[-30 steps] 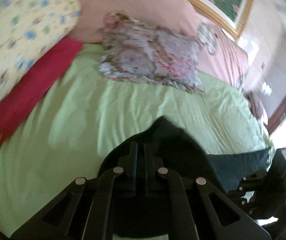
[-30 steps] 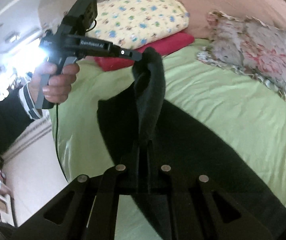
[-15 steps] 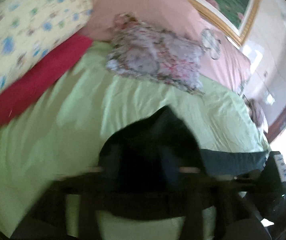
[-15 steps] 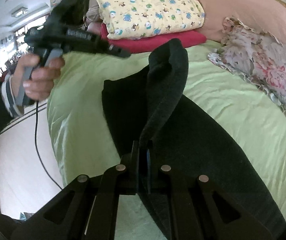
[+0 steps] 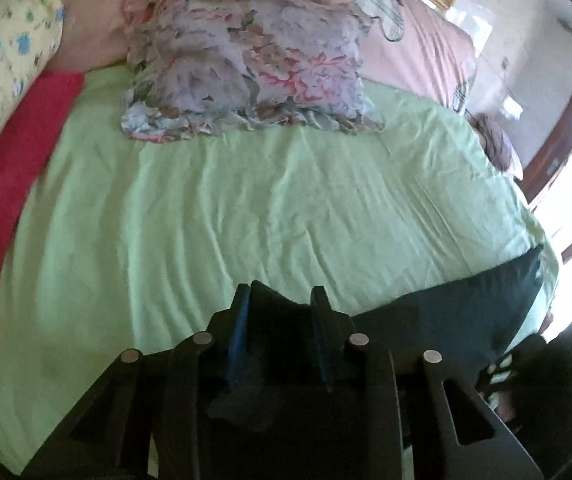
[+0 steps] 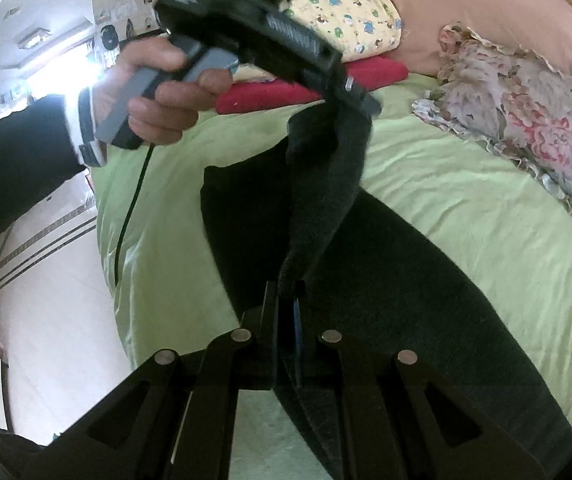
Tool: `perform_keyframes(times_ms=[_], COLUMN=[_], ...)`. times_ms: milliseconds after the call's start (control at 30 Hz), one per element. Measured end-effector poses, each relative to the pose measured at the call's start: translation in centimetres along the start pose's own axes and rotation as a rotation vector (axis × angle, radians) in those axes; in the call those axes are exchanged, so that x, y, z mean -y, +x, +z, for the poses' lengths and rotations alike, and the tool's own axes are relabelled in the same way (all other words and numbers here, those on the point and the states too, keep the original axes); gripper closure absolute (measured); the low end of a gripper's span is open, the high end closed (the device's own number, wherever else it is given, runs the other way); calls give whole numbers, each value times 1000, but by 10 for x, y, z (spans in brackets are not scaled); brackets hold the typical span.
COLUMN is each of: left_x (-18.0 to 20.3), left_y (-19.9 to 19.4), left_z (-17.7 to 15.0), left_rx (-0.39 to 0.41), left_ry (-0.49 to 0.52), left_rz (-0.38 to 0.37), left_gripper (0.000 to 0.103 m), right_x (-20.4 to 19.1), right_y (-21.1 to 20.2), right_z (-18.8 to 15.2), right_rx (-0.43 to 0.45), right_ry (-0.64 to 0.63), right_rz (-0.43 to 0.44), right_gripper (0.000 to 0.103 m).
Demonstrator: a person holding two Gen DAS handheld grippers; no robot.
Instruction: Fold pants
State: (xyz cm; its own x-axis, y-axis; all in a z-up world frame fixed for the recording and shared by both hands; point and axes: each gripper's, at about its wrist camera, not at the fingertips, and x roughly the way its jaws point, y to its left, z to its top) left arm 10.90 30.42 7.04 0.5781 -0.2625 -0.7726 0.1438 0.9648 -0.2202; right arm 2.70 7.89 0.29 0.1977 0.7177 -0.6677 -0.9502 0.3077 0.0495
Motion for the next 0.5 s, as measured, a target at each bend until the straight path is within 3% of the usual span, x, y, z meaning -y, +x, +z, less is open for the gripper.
perform_keyframes(times_ms=[33,233,500], left_x=[2,10,-13], left_y=[-3,-47,-79], left_z=[-3,-38,-100], left_rx=[2,101,194], left_ry=[0,-15,-180], left_rz=[-2,47,51], left_gripper=[100,101,101], right_x=[1,4,-12], right_y=[-1,-13,-10], right_z=[1,7,-1], right_rx=[4,50,28], right_ry=[1,-7,-94], right_rz=[-2,-7,-11], right_gripper=[96,96,96])
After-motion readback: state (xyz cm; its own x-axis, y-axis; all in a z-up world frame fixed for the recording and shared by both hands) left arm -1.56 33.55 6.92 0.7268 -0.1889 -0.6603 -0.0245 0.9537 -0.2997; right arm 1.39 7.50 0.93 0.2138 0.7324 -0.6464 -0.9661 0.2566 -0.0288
